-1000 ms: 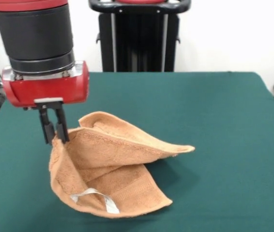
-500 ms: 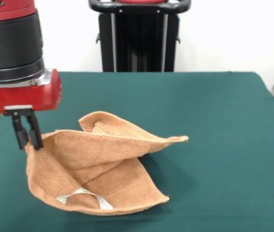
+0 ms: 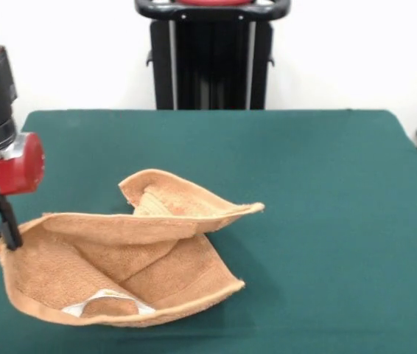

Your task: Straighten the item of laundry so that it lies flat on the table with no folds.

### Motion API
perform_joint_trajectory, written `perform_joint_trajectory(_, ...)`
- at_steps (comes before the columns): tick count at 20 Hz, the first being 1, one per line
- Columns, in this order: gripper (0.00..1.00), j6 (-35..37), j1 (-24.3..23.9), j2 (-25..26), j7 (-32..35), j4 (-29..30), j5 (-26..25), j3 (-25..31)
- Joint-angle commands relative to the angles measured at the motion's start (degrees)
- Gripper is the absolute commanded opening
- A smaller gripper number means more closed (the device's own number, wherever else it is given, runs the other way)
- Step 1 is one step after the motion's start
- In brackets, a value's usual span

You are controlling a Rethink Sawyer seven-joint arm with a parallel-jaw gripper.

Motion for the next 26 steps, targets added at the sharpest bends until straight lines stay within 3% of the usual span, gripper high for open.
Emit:
perform_joint_trajectory(1, 0.00, 3.78, -0.79, 3.80, -24.33, -1.48, -2.79, 5.11)
perform_joint_trajectory(10, 0.00, -2.15, -1.55, 2.39, -23.93, 4.44, -3.59, 4.51)
perform_joint_trajectory(26, 0.00, -1.55, 1.20, 2.56, -21.51, 1.92, -4.00, 3.82)
